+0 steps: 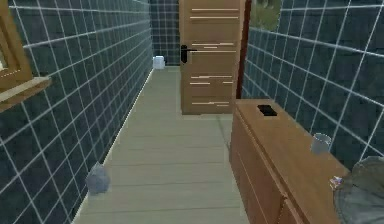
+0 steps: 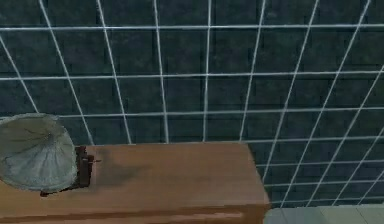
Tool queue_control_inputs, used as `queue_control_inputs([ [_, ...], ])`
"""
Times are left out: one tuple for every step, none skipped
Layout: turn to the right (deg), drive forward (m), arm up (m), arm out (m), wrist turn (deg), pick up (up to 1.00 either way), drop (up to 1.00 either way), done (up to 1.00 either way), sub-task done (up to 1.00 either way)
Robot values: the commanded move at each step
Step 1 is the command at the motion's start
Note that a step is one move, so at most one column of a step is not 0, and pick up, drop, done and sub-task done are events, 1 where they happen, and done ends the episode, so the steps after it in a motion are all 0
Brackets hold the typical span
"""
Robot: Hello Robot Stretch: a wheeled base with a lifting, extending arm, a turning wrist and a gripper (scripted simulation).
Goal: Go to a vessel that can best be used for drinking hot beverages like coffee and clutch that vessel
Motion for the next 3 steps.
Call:
queue_control_inputs([
  [0.0,0.25,0.00,0.00,0.0,0.00,0.00,0.00,0.00],
  [-42.0,0.00,0.00,0.00,0.0,0.00,0.00,0.00,0.00],
  [45.0,0.00,0.00,0.00,0.0,0.00,0.00,0.00,0.00],
])
